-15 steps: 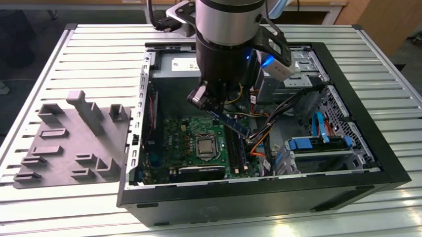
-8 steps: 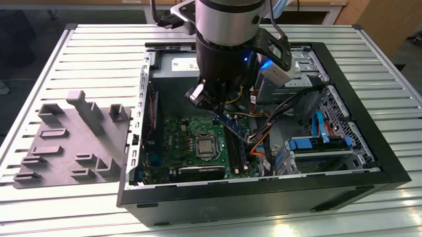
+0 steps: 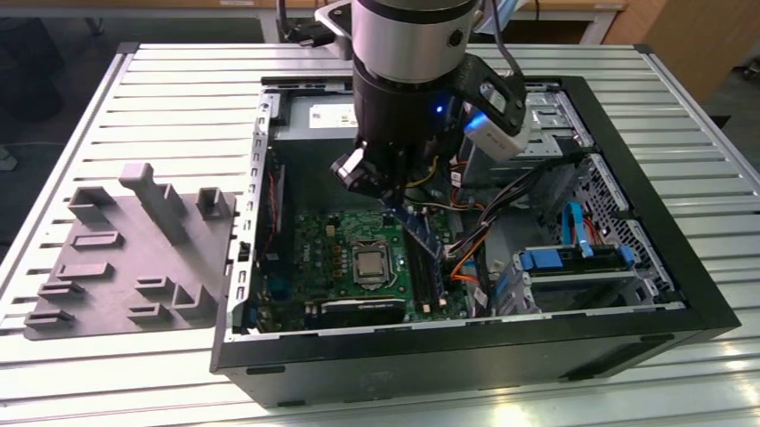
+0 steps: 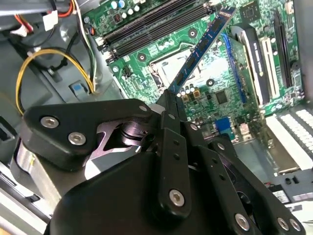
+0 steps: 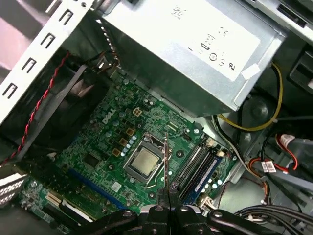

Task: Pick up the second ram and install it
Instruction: 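Insert the second ram into the second slot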

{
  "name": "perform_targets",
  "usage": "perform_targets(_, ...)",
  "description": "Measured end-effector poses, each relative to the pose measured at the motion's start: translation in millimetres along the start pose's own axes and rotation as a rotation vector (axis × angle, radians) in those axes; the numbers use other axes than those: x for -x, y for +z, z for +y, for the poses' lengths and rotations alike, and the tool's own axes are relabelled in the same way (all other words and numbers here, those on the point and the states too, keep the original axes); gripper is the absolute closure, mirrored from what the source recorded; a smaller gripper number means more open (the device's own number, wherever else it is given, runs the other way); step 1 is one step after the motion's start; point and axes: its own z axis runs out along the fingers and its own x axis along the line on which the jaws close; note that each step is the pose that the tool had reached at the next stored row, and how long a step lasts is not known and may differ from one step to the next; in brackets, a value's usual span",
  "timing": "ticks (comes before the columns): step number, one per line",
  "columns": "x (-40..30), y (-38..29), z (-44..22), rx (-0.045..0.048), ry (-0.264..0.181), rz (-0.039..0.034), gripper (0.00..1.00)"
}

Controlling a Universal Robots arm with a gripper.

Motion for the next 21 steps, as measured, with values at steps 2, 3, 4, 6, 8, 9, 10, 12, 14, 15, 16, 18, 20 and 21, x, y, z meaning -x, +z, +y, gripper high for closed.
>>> perform_targets(2, 0.0, 0.1, 0.0, -0.0013, 0.025, -0.0012, 0.89)
perform_targets(3, 0.0, 0.1, 0.0, -0.0019, 0.038, -0.0018, 0.89)
perform_targets(4, 0.0, 0.2, 0.0, -0.0025, 0.052, -0.0024, 0.89)
perform_targets(6, 0.0, 0.3, 0.0, -0.0040, 0.082, -0.0039, 0.89)
perform_targets(8, 0.0, 0.4, 0.0, -0.0056, 0.113, -0.0053, 0.89)
perform_targets(9, 0.0, 0.5, 0.0, -0.0064, 0.129, -0.0060, 0.89)
perform_targets(10, 0.0, 0.6, 0.0, -0.0072, 0.146, -0.0068, 0.89)
perform_targets(12, 0.0, 0.7, 0.0, -0.0088, 0.178, -0.0083, 0.89)
perform_targets(14, 0.0, 0.8, 0.0, -0.0105, 0.212, -0.0099, 0.89)
perform_targets(15, 0.0, 0.9, 0.0, -0.0113, 0.229, -0.0107, 0.89)
perform_targets(16, 0.0, 1.0, 0.0, -0.0121, 0.245, -0.0115, 0.89)
perform_targets(18, 0.0, 1.2, -0.1, -0.0138, 0.279, -0.0130, 0.89)
perform_targets(20, 0.0, 1.4, -0.1, -0.0155, 0.313, -0.0146, 0.89)
perform_targets(21, -0.1, 1.5, -0.1, -0.0163, 0.330, -0.0154, 0.89)
